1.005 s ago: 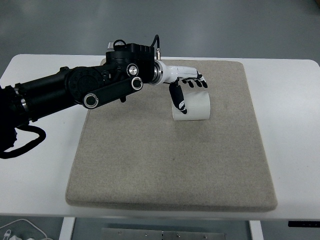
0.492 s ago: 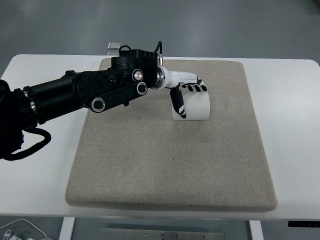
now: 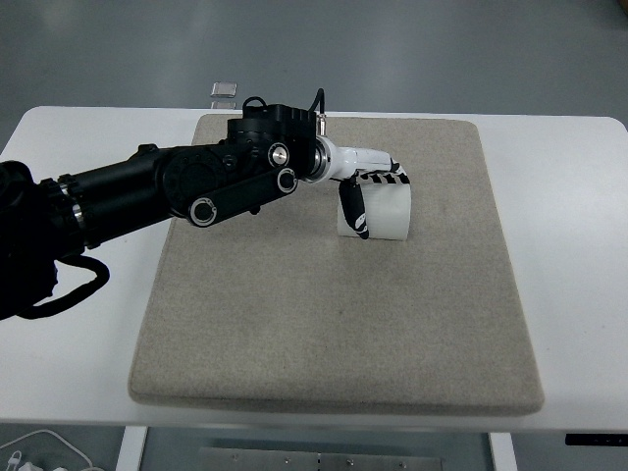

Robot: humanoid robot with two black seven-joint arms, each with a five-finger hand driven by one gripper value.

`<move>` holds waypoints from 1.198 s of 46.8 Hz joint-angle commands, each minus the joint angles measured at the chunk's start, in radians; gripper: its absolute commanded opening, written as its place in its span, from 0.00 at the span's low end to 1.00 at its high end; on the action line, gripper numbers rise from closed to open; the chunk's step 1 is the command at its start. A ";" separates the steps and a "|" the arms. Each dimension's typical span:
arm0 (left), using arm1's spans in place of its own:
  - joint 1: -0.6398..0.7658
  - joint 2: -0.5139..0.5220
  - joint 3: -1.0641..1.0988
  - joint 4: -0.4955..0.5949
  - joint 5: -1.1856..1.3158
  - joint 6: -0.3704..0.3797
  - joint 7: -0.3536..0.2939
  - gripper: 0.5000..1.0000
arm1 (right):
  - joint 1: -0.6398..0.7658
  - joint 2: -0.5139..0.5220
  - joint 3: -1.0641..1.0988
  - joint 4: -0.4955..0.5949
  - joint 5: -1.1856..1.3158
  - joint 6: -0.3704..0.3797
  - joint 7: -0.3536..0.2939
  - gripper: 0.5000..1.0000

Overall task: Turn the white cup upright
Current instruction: 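Close the left hand fingers around the white cup's body, then lift the white cup with the left hand and rotate it upward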

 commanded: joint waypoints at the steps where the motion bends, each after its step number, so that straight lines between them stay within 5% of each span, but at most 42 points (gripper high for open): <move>1: 0.000 0.000 0.003 0.002 0.000 0.000 0.000 0.97 | 0.000 0.000 0.000 0.000 0.000 0.000 0.000 0.86; 16: 0.000 -0.002 0.003 0.002 -0.001 0.001 -0.001 0.86 | 0.000 0.000 0.000 0.000 0.000 0.000 0.000 0.86; 28: 0.003 -0.002 0.000 0.000 -0.007 0.001 -0.001 0.45 | -0.001 0.000 0.000 0.000 0.000 0.000 0.000 0.86; 31: 0.005 -0.002 -0.005 0.000 -0.009 0.000 -0.003 0.24 | -0.001 0.000 0.000 0.000 0.000 0.000 0.000 0.86; 38: 0.005 -0.002 -0.014 0.002 -0.020 0.000 -0.003 0.00 | -0.001 0.000 0.000 0.000 0.000 0.000 0.000 0.86; 56: 0.002 0.026 -0.137 0.052 -0.124 -0.019 -0.014 0.00 | -0.001 0.000 0.000 0.000 0.000 0.000 0.000 0.86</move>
